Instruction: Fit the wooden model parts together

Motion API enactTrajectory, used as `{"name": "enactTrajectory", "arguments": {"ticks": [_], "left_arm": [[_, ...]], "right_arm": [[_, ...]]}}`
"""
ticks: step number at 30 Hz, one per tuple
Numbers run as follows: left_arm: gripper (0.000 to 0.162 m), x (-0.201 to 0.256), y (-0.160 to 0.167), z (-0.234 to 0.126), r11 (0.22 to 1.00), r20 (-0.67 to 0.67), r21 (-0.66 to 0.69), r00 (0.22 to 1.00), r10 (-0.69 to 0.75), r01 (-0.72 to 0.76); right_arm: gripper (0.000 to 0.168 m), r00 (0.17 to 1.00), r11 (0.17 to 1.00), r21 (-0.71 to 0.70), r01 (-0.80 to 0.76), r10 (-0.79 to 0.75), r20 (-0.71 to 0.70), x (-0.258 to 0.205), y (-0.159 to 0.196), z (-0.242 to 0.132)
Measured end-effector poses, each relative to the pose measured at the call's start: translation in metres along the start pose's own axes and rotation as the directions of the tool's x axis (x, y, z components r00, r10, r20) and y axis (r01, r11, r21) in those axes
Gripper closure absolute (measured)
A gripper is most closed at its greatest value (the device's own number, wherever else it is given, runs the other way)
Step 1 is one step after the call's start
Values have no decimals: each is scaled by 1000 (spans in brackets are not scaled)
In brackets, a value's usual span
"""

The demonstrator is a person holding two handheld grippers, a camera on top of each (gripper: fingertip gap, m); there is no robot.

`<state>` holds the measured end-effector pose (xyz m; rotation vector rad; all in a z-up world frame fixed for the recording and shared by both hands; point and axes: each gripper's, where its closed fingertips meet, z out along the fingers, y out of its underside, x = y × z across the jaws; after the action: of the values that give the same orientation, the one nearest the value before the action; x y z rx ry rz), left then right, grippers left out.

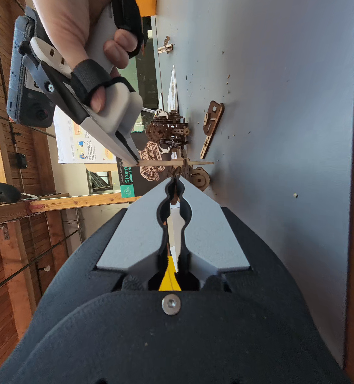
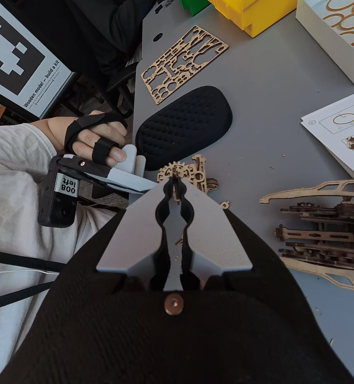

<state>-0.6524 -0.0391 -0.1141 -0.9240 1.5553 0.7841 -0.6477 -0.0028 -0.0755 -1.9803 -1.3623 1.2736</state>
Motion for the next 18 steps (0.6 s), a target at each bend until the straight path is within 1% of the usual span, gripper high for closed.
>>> {"name": "enactTrajectory", "arguments": {"ticks": [2, 4, 7, 9, 12, 14, 18], "left_arm": [[162, 1, 3, 3, 1000, 1, -23, 1000, 13, -13], [161, 2, 1, 2, 1000, -12, -8, 1000, -4, 3], [150, 4, -2, 0, 998, -51, 2, 997, -56, 56], [147, 6, 2, 2, 998, -62, -15, 996, -69, 68], [156, 4, 12, 7, 997, -31, -66, 999, -40, 38], [158, 2, 13, 10, 997, -11, -72, 1000, -18, 17], [161, 8, 9, 12, 998, -49, -54, 998, -32, 29]], "right_arm": [[166, 1000, 1000, -1, 0, 0, -13, 2, 0, -1], [167, 1000, 1000, 7, -7, 8, -12, 3, 0, -2], [167, 999, 999, 25, -33, 33, 13, 2, -2, -4], [167, 999, 999, 26, -41, 41, 17, 2, -2, -4], [166, 998, 999, 11, -42, 41, 39, -2, 0, -2], [166, 999, 999, 11, -33, 32, 27, 0, 1, -2], [166, 999, 999, -5, -32, 32, 20, 1, 4, -2]]}}
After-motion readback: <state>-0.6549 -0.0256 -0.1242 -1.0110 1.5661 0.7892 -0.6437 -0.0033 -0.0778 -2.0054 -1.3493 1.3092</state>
